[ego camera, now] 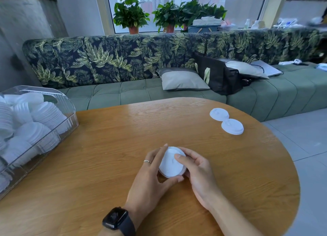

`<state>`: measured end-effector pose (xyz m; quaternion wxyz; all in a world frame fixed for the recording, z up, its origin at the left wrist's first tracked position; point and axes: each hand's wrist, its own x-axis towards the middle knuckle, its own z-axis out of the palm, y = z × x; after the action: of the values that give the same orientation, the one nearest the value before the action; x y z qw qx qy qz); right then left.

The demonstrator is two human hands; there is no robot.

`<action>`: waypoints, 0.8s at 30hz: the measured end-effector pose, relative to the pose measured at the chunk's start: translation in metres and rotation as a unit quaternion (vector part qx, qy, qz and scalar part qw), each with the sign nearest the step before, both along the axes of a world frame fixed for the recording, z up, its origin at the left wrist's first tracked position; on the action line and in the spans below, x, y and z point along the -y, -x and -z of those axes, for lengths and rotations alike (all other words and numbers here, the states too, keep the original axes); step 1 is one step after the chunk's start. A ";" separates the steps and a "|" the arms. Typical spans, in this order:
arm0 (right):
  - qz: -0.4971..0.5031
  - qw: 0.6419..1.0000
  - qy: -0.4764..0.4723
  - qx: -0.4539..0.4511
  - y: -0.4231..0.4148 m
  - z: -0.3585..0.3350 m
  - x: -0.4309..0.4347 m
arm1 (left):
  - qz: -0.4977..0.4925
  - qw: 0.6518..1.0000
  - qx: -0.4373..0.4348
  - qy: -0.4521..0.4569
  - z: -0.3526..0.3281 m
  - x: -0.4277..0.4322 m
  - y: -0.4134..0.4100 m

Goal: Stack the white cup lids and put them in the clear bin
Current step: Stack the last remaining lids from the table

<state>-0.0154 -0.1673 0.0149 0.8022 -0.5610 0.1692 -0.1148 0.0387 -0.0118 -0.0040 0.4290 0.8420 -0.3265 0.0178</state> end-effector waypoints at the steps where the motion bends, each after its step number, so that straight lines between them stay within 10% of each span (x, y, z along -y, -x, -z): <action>1: -0.003 1.000 -0.015 -0.002 -0.001 -0.001 0.001 | 0.005 1.000 -0.001 -0.005 0.000 0.000 0.000; 9: -0.043 0.996 -0.074 0.000 0.000 -0.001 0.007 | -0.001 0.996 0.060 -0.063 0.000 0.003 0.001; 24: 0.182 0.957 0.226 -0.013 -0.012 0.007 0.044 | -0.071 0.997 0.008 -0.041 0.003 0.010 -0.010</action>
<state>-0.0030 -0.2113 0.0078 0.6180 -0.6885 0.2487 -0.2867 0.0483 -0.0221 -0.0070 0.3887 0.8798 -0.2702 0.0416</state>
